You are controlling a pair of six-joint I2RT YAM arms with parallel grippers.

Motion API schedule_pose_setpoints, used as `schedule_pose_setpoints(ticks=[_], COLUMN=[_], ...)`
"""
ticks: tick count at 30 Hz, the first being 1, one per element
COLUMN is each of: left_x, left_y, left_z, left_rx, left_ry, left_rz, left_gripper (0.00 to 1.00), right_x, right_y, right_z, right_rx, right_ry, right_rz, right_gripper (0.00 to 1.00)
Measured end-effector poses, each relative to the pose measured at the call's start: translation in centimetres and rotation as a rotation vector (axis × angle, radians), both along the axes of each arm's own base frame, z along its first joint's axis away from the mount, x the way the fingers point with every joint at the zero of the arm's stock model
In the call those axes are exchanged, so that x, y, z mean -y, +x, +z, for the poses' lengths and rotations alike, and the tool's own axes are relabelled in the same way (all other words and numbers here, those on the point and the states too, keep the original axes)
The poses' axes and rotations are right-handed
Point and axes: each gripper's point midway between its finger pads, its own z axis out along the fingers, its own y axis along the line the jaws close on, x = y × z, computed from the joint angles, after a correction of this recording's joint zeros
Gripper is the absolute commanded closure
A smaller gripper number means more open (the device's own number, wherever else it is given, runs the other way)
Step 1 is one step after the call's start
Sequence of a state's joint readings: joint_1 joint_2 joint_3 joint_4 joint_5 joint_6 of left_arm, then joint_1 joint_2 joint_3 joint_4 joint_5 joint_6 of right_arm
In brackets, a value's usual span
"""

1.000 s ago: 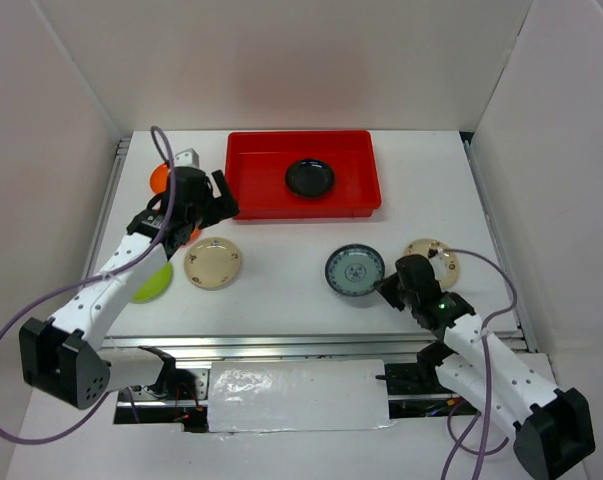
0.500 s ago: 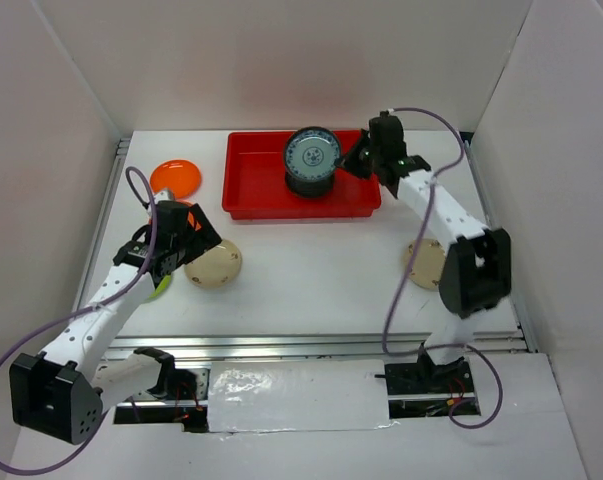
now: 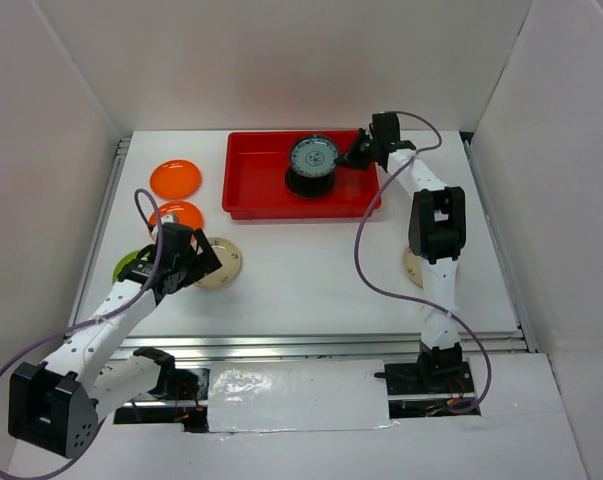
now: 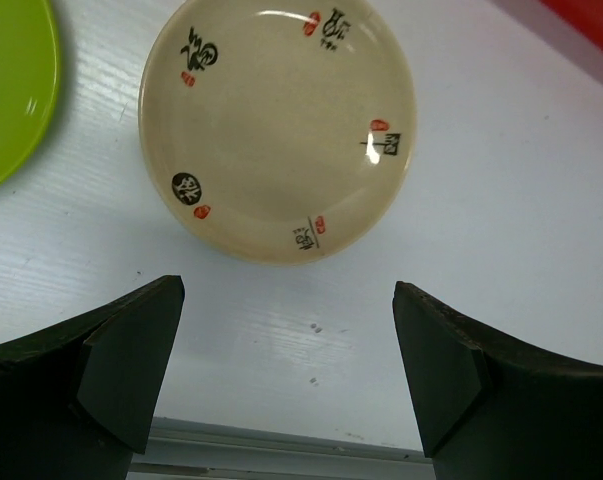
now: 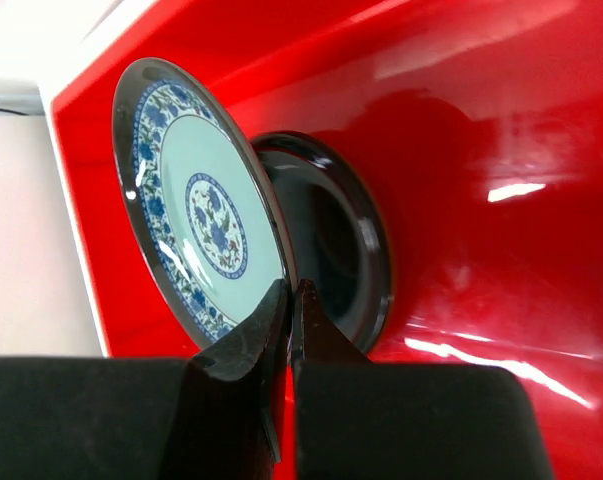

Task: Place the plates into the plastic bin on the countertop

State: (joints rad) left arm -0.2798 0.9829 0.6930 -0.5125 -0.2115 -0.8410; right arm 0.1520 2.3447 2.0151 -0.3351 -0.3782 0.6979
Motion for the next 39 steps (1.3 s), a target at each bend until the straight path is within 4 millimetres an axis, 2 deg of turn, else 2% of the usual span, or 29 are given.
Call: schedule_pose_setpoints(ticks=[1, 3, 4, 7, 8, 13, 14, 16, 18, 20, 22, 25, 28, 31, 35, 39], left_x=[0.0, 0.0, 0.0, 0.0, 0.0, -0.2, -0.2, -0.4, -0.7, -1.1, -1.5, -2.0, -2.4, -2.5, -2.7, -2.7], left_y=[-0.2, -0.4, -0.4, -0.6, -0.7, -0.7, -0.7, -0.7, -0.8, -1.2, -1.7, -2.4, -2.7, -2.5, -1.3, -0.3], left_z=[-0.6, -1.5, -1.9, -2.8, -3.0, -3.4, -3.4, -3.5, -3.8, -4.1, -4.6, -5.5, -6.7, -8.0, -8.3, -8.4], left_rx=[-0.019, -0.043, -0.054, -0.074, -0.078, -0.077, -0.076, -0.075, -0.078, -0.083, -0.09, -0.106, -0.121, -0.116, -0.058, -0.023], left_ry=[0.005, 0.011, 0.014, 0.019, 0.019, 0.016, 0.013, 0.011, 0.016, 0.023, 0.028, 0.038, 0.05, 0.05, 0.041, 0.029], left_rz=[-0.001, -0.001, -0.002, -0.003, 0.0, 0.034, 0.047, 0.076, 0.107, 0.136, 0.164, 0.201, 0.23, 0.255, 0.295, 0.326], left_gripper=[0.01, 0.01, 0.01, 0.01, 0.01, 0.01, 0.01, 0.01, 0.01, 0.01, 0.01, 0.01, 0.01, 0.01, 0.06, 0.26], right_x=[0.1, 0.0, -0.1, -0.9, -1.2, -2.0, -1.8, -1.5, -0.5, 0.3, 1.0, 1.7, 1.4, 0.4, -0.6, -1.0], right_y=[-0.1, -0.2, -0.3, -0.5, -0.6, -1.4, -1.8, -2.7, -3.6, -4.1, -5.0, -8.3, -12.2, -16.2, -20.5, -22.5], right_z=[-0.3, -0.6, -0.6, -0.4, -0.4, 0.1, 0.5, 1.4, 3.1, 5.8, 9.4, 13.5, 16.1, 16.5, 14.6, 14.0], right_rx=[-0.007, -0.016, -0.013, 0.006, 0.006, 0.015, 0.016, 0.024, 0.035, 0.071, 0.137, 0.215, 0.281, 0.329, 0.329, 0.328], right_ry=[0.0, -0.004, -0.003, -0.008, -0.011, -0.026, -0.036, -0.072, -0.125, -0.162, -0.184, -0.186, -0.155, -0.101, -0.057, -0.041], right_rz=[0.003, 0.008, 0.014, 0.048, 0.055, 0.075, 0.068, 0.045, -0.006, -0.052, -0.094, -0.113, -0.087, -0.015, 0.063, 0.095], right_gripper=[0.94, 0.66, 0.59, 0.49, 0.43, 0.34, 0.01, 0.0, 0.0, 0.0, 0.0, 0.0, 0.0, 0.0, 0.0, 0.0])
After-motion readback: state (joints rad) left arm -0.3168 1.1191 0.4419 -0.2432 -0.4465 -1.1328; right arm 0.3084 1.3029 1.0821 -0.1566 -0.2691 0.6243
